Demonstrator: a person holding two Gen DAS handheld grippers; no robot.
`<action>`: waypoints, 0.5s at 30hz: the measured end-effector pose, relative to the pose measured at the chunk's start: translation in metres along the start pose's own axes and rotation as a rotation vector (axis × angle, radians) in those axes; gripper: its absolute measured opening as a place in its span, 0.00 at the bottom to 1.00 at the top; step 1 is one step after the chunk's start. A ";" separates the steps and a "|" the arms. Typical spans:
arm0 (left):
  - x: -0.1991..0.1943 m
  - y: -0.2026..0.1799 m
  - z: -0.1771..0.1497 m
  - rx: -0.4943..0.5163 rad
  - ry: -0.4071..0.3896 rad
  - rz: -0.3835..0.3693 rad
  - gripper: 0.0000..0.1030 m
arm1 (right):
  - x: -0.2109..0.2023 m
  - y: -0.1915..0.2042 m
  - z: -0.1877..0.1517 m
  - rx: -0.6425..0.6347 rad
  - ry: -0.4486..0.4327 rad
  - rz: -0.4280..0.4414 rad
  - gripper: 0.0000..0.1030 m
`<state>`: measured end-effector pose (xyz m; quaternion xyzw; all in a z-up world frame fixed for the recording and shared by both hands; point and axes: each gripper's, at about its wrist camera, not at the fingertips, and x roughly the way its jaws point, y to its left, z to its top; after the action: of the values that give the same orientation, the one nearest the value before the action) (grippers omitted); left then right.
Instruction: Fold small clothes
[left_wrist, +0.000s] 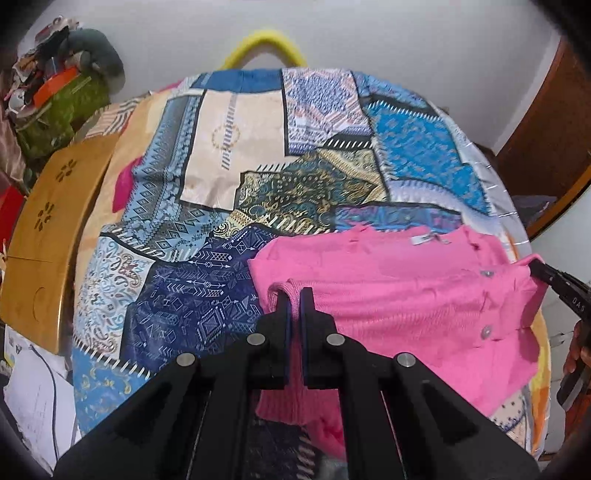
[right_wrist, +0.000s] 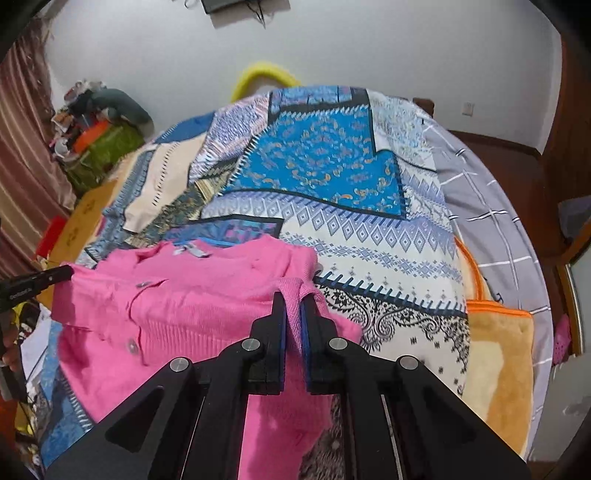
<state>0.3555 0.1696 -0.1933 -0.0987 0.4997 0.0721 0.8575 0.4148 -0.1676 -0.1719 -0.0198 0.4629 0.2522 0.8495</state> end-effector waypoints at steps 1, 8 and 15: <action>0.005 0.001 0.001 0.000 0.006 0.003 0.04 | 0.003 -0.002 0.001 0.000 0.004 -0.001 0.07; 0.011 0.007 0.011 -0.001 0.005 0.042 0.05 | 0.004 -0.009 0.008 -0.011 0.003 -0.028 0.14; -0.020 0.004 0.003 0.040 -0.028 0.040 0.44 | -0.025 -0.003 0.001 -0.027 -0.021 0.021 0.33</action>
<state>0.3474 0.1740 -0.1745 -0.0706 0.4907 0.0804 0.8647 0.4060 -0.1804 -0.1515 -0.0240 0.4508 0.2675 0.8513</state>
